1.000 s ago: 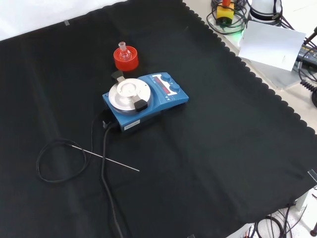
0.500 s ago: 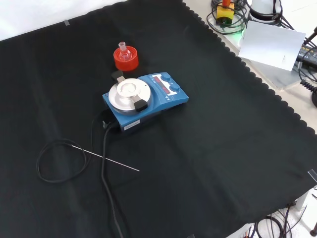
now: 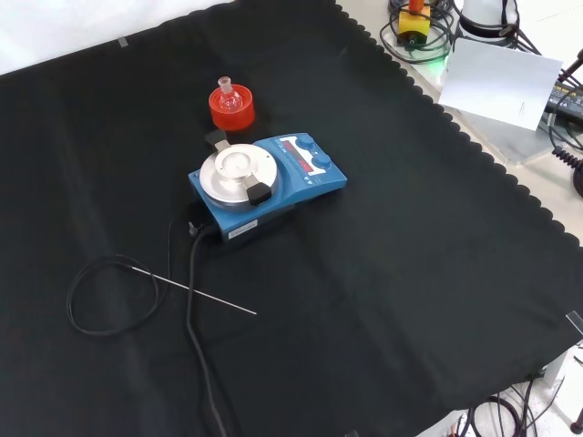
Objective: Pick up the round-bottom flask.
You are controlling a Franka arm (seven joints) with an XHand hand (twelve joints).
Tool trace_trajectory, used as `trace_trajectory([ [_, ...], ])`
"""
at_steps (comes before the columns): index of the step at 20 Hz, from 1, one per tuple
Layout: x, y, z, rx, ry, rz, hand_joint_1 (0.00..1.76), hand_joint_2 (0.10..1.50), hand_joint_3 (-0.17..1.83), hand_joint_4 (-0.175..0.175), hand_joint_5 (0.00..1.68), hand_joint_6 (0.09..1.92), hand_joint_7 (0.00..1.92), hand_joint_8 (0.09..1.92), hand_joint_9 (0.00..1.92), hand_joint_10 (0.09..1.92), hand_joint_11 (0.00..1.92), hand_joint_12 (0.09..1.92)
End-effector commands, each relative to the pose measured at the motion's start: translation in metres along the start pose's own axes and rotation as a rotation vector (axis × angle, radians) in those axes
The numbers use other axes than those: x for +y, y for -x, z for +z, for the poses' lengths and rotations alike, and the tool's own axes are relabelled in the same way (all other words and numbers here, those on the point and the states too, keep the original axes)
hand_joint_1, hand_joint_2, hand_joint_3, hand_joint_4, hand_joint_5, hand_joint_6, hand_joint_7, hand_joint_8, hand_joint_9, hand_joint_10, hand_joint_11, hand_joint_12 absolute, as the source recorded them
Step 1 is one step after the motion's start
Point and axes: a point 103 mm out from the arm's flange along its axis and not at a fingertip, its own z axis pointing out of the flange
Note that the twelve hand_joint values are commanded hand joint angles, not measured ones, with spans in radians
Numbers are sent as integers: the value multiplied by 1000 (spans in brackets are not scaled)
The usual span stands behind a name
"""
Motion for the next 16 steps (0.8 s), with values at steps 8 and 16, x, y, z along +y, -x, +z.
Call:
trace_trajectory([
  [8,44,71,71,37,-75,109,220,1242,326,-19,452,424,121,583,221,660,0,1362],
  [16,86,109,134,94,-150,161,282,1228,301,-21,467,425,132,586,227,660,0,1359],
])
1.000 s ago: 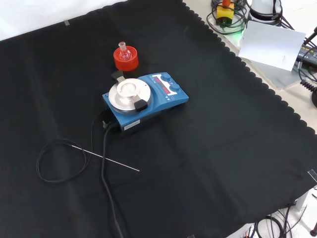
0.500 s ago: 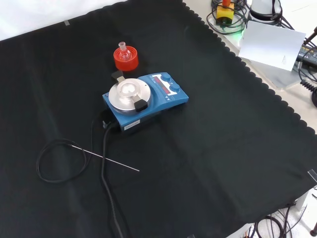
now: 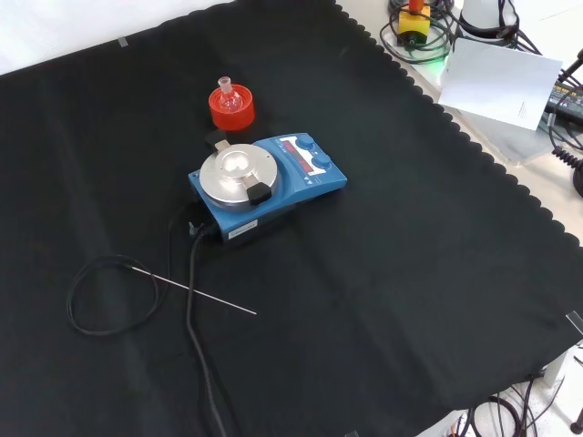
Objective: Pick up the round-bottom flask.
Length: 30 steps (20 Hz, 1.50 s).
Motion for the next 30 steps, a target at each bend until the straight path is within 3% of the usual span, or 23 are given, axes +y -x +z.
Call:
trace_trajectory([
  [1,54,40,55,46,-53,52,293,1224,297,-22,468,426,132,586,227,660,0,1359],
  [7,78,45,90,75,-90,69,407,1168,270,-22,472,423,134,586,232,660,0,1355],
  [13,94,50,120,54,-116,84,680,910,355,-26,512,292,151,624,306,692,13,1398],
  [21,111,62,143,57,-90,143,888,653,592,-26,603,272,142,628,316,696,37,1405],
  [30,126,73,173,62,-125,147,920,606,650,-29,640,330,140,631,319,699,53,1404],
])
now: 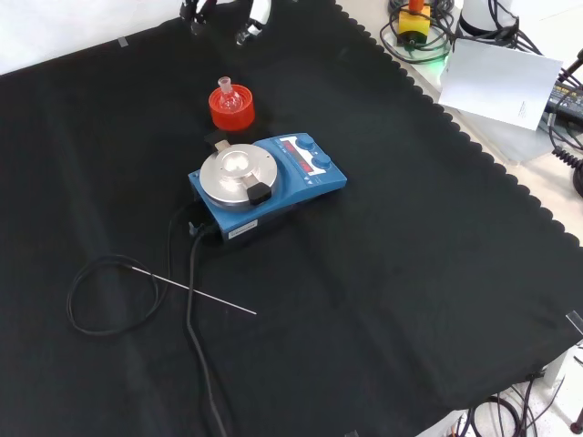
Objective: Pick up the round-bottom flask.
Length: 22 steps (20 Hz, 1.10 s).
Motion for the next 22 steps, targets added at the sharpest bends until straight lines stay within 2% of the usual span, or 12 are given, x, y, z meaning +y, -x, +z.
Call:
trace_trajectory([
  [1,20,3,31,-8,-34,9,921,605,651,-29,650,337,143,632,321,700,55,1404],
  [14,27,14,60,-3,-59,6,924,600,666,-33,650,496,188,650,360,697,85,1400],
  [22,31,19,74,8,-86,10,923,601,667,-34,646,523,197,652,367,693,90,1400],
])
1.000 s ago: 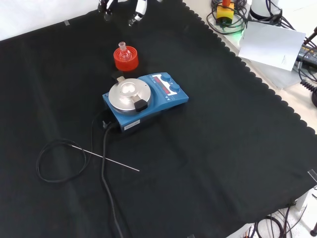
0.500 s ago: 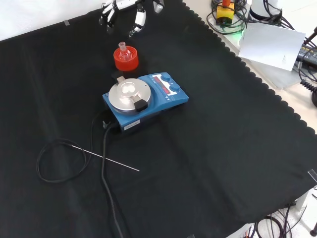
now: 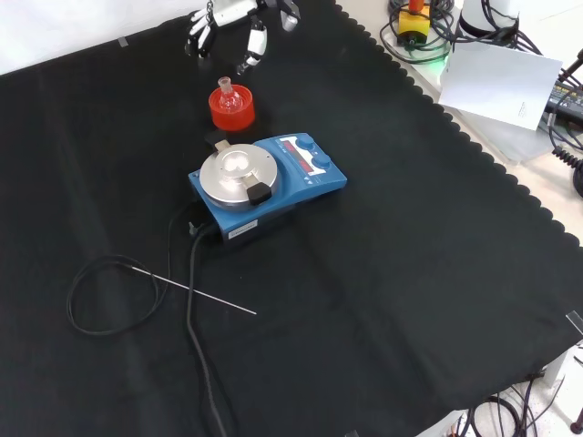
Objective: Pick up the round-bottom flask.
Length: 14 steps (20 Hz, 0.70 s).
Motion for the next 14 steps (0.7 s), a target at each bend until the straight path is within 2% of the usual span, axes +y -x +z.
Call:
trace_trajectory([
  [1,1,-7,9,-5,-7,3,922,602,667,-34,645,525,198,653,368,693,90,1401],
  [6,2,-13,12,11,-10,-11,915,600,666,-35,638,533,199,654,370,692,91,1401],
  [12,8,-3,21,15,-25,-7,904,598,665,-34,629,539,202,656,374,692,95,1401],
  [14,6,-13,24,0,-18,-4,904,598,665,-34,628,542,203,656,375,692,96,1401],
])
